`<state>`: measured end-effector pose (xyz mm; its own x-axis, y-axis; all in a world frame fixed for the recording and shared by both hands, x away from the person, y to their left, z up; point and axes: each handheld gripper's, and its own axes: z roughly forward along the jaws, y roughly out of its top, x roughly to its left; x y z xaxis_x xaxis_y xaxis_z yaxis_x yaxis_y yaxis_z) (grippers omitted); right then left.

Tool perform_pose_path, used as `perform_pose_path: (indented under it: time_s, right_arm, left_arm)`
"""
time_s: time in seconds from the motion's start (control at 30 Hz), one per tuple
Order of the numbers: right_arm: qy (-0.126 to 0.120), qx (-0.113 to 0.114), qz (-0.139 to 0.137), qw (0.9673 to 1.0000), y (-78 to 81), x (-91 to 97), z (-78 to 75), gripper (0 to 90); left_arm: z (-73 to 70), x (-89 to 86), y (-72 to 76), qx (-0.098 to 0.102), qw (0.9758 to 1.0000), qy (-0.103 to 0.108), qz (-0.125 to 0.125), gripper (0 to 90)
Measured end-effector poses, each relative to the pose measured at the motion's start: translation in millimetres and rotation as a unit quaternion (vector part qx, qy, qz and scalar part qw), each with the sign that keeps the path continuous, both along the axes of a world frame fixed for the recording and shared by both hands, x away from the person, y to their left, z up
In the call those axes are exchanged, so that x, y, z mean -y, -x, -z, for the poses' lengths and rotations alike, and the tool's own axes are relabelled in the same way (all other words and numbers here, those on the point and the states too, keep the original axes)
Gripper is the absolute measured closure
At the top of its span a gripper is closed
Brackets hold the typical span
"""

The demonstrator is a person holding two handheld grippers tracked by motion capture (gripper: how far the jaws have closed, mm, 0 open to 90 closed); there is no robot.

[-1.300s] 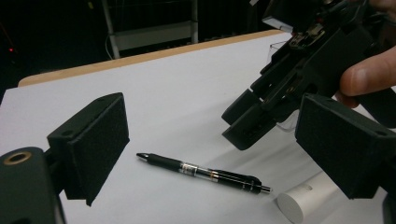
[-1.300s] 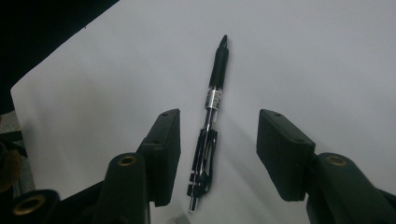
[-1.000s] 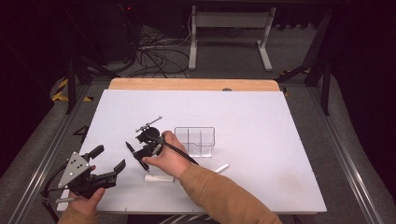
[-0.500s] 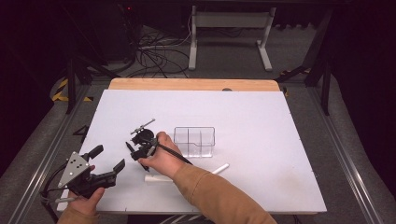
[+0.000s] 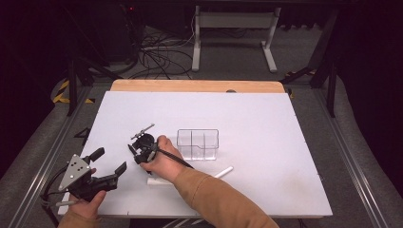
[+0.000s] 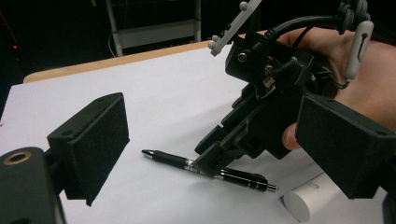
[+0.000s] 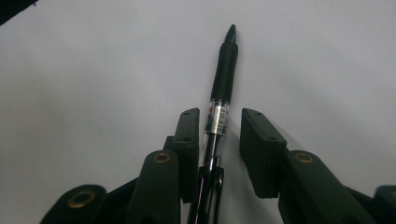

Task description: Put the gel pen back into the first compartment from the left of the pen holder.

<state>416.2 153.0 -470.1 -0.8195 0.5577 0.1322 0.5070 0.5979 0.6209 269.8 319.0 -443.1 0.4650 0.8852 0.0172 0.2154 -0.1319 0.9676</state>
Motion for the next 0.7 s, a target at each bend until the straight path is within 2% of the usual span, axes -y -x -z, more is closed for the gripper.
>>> perform_pose_path:
  time_s: [0.33,0.43,0.7]
  right_arm:
    - [0.008,0.011,0.004,0.9999,2.0,-2.9,2.2,73.7]
    - [0.006,0.007,0.012,0.9999,2.8,-3.9,2.6,78.4]
    - [0.009,0.006,0.024,0.9997,2.7,-5.5,2.1,79.8]
  left_arm:
    - [0.5,0.6,-0.2,0.0,1.0,0.001,0.001,10.5]
    - [0.5,0.4,-0.2,0.0,1.0,0.001,0.001,10.5]
    - [0.2,0.3,0.2,-0.001,1.0,0.001,0.0,10.5]
